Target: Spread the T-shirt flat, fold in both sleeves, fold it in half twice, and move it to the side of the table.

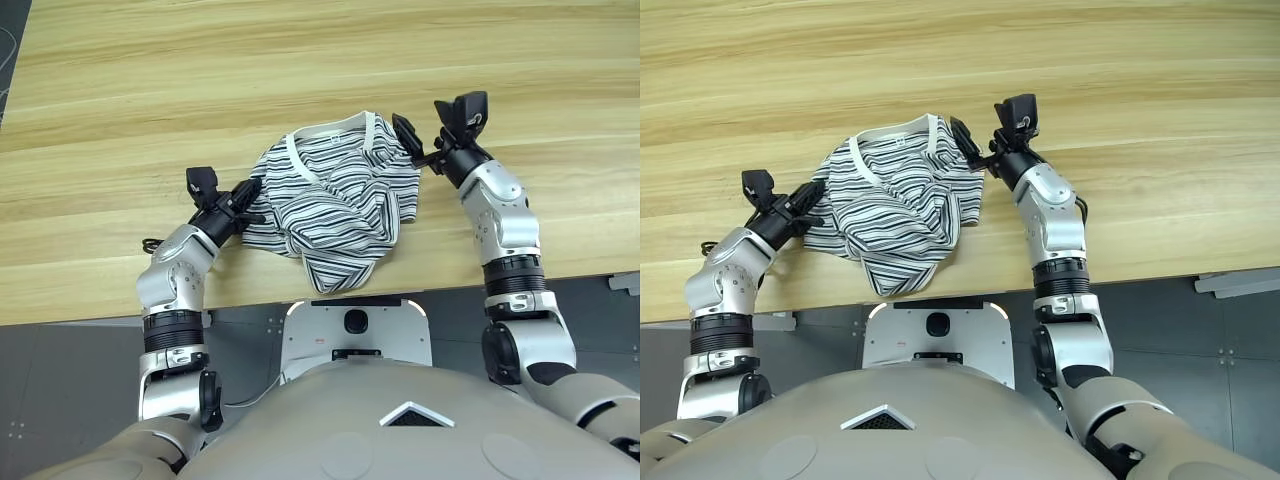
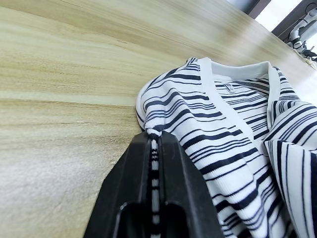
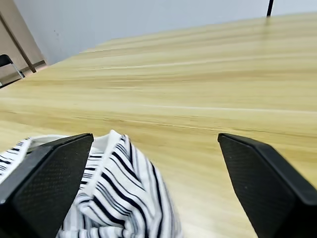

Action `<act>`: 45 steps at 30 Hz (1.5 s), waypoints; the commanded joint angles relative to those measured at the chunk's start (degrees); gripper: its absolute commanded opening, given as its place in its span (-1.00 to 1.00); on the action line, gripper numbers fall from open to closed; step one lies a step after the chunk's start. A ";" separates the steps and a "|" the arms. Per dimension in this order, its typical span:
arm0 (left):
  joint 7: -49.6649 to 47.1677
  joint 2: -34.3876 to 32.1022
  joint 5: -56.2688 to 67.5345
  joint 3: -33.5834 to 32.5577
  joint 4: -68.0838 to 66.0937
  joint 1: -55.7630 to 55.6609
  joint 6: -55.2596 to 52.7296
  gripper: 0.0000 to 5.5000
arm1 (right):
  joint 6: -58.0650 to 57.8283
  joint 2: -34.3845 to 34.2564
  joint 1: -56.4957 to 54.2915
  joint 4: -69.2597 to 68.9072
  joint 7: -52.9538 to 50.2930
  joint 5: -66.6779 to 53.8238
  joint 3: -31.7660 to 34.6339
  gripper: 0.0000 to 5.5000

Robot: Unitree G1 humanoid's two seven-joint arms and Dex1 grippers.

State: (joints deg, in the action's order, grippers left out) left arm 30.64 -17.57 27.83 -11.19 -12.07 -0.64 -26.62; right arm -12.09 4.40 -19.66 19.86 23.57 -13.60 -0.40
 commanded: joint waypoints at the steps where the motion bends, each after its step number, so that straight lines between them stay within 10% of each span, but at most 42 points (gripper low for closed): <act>1: -1.17 0.61 -1.57 0.90 -1.47 1.38 -1.39 -0.96 | -3.67 -0.97 0.63 -1.29 -2.19 1.58 -1.72 0.62; 24: -1.82 0.83 -1.83 0.62 -2.82 0.93 -0.14 -0.96 | -3.06 0.91 3.93 1.67 -1.89 6.21 -3.17 -0.96; 45: -2.57 1.16 -1.95 0.26 -4.59 0.18 1.71 -0.96 | -2.83 1.27 7.20 -4.21 0.91 5.62 -4.40 -0.37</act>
State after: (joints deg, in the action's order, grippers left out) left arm 29.44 -16.93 27.70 -11.45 -14.59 -1.82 -23.54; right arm -14.36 5.09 -12.57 15.84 24.36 -8.68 -4.16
